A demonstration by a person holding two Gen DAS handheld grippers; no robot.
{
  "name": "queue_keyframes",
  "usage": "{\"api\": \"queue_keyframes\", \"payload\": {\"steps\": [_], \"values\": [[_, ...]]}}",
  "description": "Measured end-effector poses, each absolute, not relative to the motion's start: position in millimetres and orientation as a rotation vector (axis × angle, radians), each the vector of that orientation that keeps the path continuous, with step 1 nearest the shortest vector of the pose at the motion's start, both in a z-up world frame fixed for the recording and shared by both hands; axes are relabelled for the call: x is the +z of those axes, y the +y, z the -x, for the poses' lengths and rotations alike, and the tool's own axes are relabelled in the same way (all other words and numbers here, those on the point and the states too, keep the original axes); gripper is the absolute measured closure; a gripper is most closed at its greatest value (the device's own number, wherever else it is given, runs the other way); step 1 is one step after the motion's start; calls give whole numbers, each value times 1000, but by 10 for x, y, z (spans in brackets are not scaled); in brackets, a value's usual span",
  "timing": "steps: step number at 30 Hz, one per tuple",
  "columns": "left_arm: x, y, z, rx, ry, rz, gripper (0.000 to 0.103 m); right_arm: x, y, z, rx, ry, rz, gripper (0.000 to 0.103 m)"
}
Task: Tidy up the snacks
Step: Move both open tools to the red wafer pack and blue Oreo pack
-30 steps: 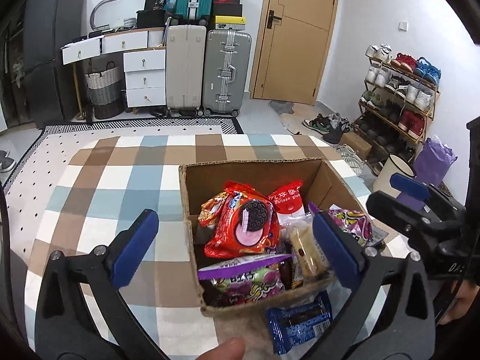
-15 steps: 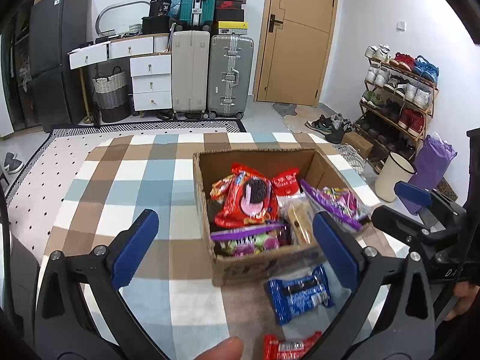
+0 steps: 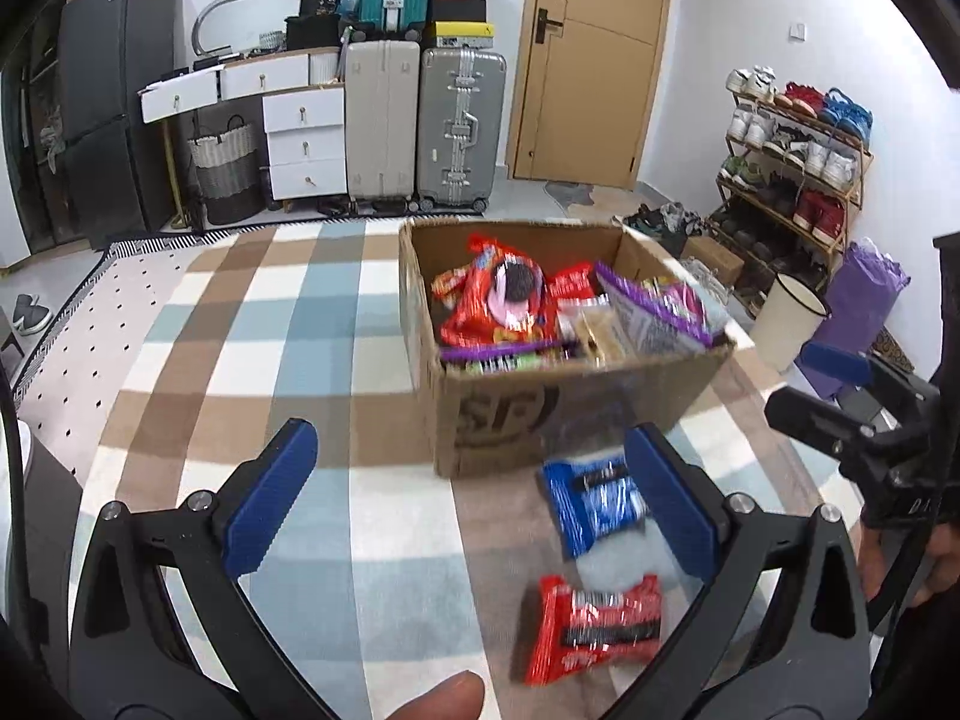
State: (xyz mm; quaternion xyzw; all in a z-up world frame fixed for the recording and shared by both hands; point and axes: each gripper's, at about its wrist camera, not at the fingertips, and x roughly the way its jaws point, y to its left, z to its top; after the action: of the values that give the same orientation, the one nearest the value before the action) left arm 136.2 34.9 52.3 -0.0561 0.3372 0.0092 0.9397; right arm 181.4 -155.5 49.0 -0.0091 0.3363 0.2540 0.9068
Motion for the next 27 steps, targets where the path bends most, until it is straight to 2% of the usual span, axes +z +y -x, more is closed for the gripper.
{"api": "queue_keyframes", "payload": {"steps": [27], "values": [[-158,80,-1058,-57,857,103,1,-109,-1552,-1632,530,854,31,0]]}}
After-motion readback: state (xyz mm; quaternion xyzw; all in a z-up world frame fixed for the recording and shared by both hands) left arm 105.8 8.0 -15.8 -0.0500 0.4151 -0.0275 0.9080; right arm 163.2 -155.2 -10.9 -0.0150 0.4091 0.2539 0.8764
